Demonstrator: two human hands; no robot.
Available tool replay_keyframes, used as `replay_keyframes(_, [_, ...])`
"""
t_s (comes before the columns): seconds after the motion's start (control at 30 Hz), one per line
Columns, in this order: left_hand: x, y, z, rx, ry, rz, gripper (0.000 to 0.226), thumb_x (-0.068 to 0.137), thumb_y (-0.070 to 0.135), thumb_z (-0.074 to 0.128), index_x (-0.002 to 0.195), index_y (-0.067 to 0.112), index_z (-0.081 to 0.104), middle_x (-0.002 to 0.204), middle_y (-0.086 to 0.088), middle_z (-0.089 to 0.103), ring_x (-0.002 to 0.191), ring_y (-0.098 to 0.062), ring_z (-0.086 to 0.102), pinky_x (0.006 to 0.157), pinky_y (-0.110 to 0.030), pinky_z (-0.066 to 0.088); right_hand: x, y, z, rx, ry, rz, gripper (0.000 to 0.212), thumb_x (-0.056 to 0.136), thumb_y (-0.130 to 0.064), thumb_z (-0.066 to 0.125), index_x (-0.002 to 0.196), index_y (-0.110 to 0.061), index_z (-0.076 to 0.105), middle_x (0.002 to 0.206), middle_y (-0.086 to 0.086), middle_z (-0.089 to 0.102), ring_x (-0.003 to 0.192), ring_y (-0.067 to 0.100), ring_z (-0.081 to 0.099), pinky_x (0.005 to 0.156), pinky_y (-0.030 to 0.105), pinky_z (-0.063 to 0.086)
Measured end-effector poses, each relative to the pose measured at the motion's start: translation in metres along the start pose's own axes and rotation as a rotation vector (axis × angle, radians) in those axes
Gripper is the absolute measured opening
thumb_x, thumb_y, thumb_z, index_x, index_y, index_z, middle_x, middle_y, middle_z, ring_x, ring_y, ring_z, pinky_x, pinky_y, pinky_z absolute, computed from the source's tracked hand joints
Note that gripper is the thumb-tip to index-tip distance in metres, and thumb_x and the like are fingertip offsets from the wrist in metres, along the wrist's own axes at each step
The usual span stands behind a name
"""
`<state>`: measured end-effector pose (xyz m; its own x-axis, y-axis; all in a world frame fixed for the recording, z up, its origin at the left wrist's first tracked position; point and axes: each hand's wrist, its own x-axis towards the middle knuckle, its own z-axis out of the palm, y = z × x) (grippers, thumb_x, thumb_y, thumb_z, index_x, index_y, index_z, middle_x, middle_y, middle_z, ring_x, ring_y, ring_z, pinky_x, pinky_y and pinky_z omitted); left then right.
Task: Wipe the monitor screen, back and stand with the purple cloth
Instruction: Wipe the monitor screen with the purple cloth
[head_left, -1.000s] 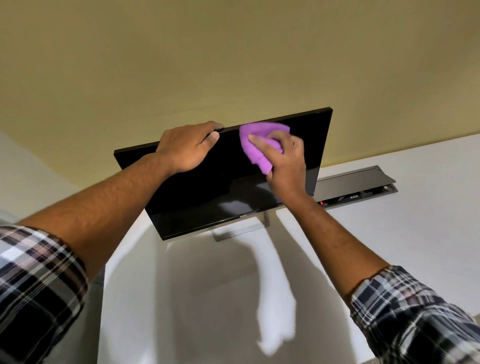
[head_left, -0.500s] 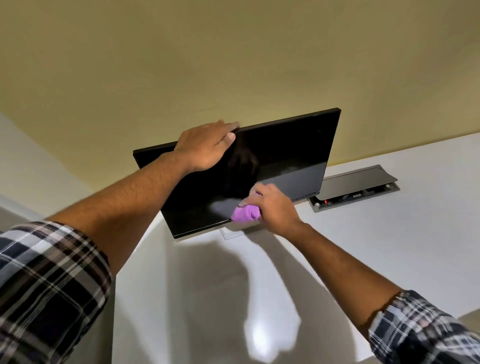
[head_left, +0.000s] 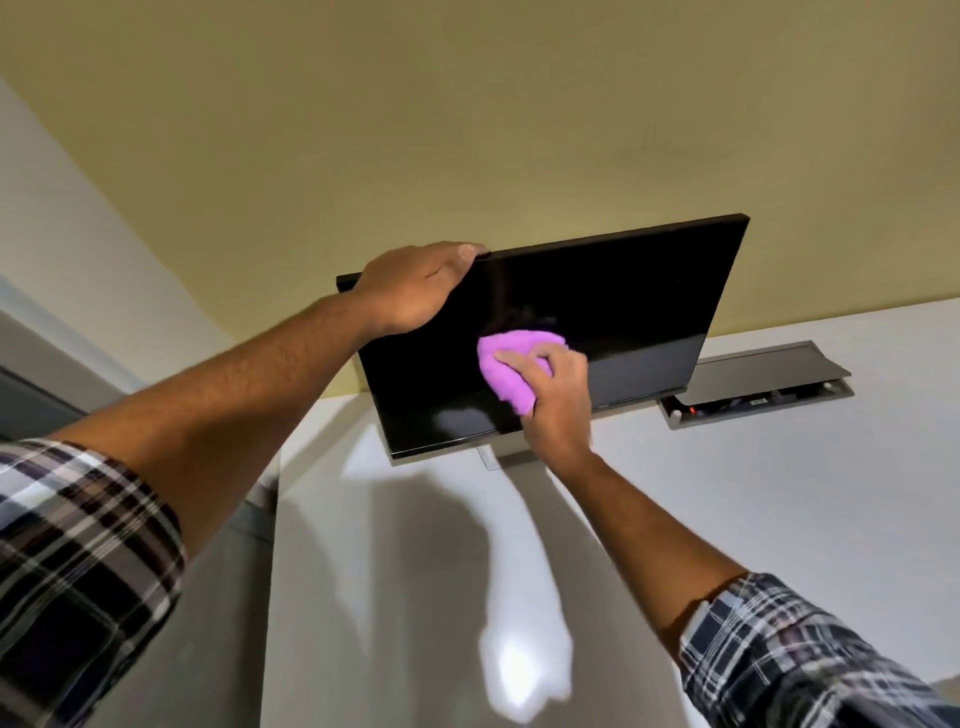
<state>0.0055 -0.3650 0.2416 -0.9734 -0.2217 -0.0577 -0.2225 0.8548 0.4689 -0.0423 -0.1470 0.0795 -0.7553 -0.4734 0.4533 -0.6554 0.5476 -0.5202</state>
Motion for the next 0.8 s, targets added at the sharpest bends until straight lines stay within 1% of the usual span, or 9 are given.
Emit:
replay_keyframes(0.13, [-0.002, 0.001, -0.004, -0.015, -0.058, -0.025, 0.051, 0.104, 0.061, 0.012, 0.146, 0.053, 0.040, 0.154, 0.022, 0.043, 0.144, -0.013, 0.038, 0.112, -0.036, 0.031, -0.064, 0.016, 0.050, -0.123, -0.681, 0.080, 0.037, 0.089, -0.025, 0.066, 0.124, -0.036, 0.070, 0.124, 0.000, 0.053, 0.117, 0.027, 0.049, 0.082, 0.031, 0.042])
replay_keyframes(0.2, [-0.004, 0.002, -0.004, -0.023, -0.075, -0.019, 0.051, 0.104, 0.062, 0.012, 0.147, 0.053, 0.038, 0.154, 0.023, 0.041, 0.145, -0.012, 0.036, 0.112, -0.034, 0.028, -0.082, 0.020, 0.056, -0.118, -0.864, 0.081, 0.043, 0.080, -0.016, 0.071, 0.115, -0.039, 0.074, 0.115, -0.004, 0.057, 0.110, 0.029, 0.055, 0.077, 0.031, 0.045])
replay_keyframes(0.27, [-0.005, 0.001, -0.005, -0.037, -0.080, -0.020, 0.050, 0.104, 0.062, 0.014, 0.147, 0.054, 0.038, 0.154, 0.024, 0.040, 0.145, -0.010, 0.035, 0.115, -0.034, 0.026, -0.077, 0.011, 0.047, -0.021, -0.747, 0.076, 0.047, 0.074, -0.011, 0.077, 0.112, -0.039, 0.077, 0.106, -0.006, 0.057, 0.105, 0.029, 0.056, 0.076, 0.033, 0.048])
replay_keyframes(0.33, [-0.003, -0.004, -0.006, -0.056, -0.100, -0.027, 0.048, 0.103, 0.063, 0.016, 0.145, 0.058, 0.038, 0.153, 0.026, 0.040, 0.144, -0.009, 0.035, 0.118, -0.035, 0.024, -0.054, -0.010, 0.022, 0.123, -0.436, 0.039, 0.042, 0.079, -0.012, 0.075, 0.114, -0.035, 0.078, 0.104, -0.006, 0.055, 0.101, 0.025, 0.053, 0.078, 0.031, 0.044])
replay_keyframes(0.43, [0.000, -0.009, -0.012, -0.109, -0.160, 0.006, 0.053, 0.095, 0.075, 0.017, 0.141, 0.061, 0.041, 0.153, 0.025, 0.041, 0.144, -0.008, 0.036, 0.122, -0.038, 0.023, 0.001, -0.048, -0.024, 0.173, 0.111, -0.012, 0.052, 0.081, -0.007, 0.049, 0.119, -0.026, 0.078, 0.110, 0.004, 0.056, 0.100, 0.022, 0.046, 0.078, 0.024, 0.031])
replay_keyframes(0.53, [0.004, -0.013, -0.015, -0.180, -0.220, -0.006, 0.074, 0.081, 0.088, 0.016, 0.140, 0.057, 0.047, 0.153, 0.022, 0.044, 0.142, -0.010, 0.039, 0.122, -0.039, 0.024, 0.050, -0.071, -0.048, 0.131, 0.424, 0.016, 0.053, 0.088, -0.010, 0.046, 0.131, -0.026, 0.073, 0.116, 0.011, 0.057, 0.103, 0.023, 0.046, 0.082, 0.021, 0.032])
replay_keyframes(0.67, [0.009, -0.009, -0.019, -0.352, -0.257, -0.103, 0.088, 0.082, 0.091, 0.019, 0.139, 0.037, 0.058, 0.150, 0.007, 0.050, 0.140, -0.019, 0.044, 0.122, -0.038, 0.022, 0.051, -0.087, -0.014, 0.080, 0.323, -0.023, 0.066, 0.085, 0.002, 0.050, 0.142, -0.029, 0.065, 0.122, 0.010, 0.054, 0.105, 0.030, 0.047, 0.086, 0.022, 0.035])
replay_keyframes(0.73, [0.009, -0.008, -0.021, -0.408, -0.314, -0.067, 0.074, 0.098, 0.072, 0.012, 0.148, 0.030, 0.048, 0.162, 0.005, 0.031, 0.152, -0.015, 0.023, 0.122, -0.032, 0.010, 0.027, -0.087, 0.013, 0.074, 0.212, -0.027, 0.075, 0.080, 0.011, 0.059, 0.143, -0.031, 0.064, 0.121, 0.008, 0.053, 0.106, 0.031, 0.047, 0.080, 0.027, 0.038])
replay_keyframes(0.8, [0.011, -0.010, -0.023, -0.434, -0.350, -0.033, 0.074, 0.098, 0.071, 0.005, 0.149, 0.035, 0.046, 0.166, 0.006, 0.018, 0.154, -0.011, 0.013, 0.125, -0.037, 0.000, -0.005, -0.082, 0.038, 0.060, 0.075, -0.051, 0.071, 0.082, 0.005, 0.066, 0.141, -0.035, 0.064, 0.122, 0.004, 0.054, 0.108, 0.030, 0.046, 0.077, 0.033, 0.044])
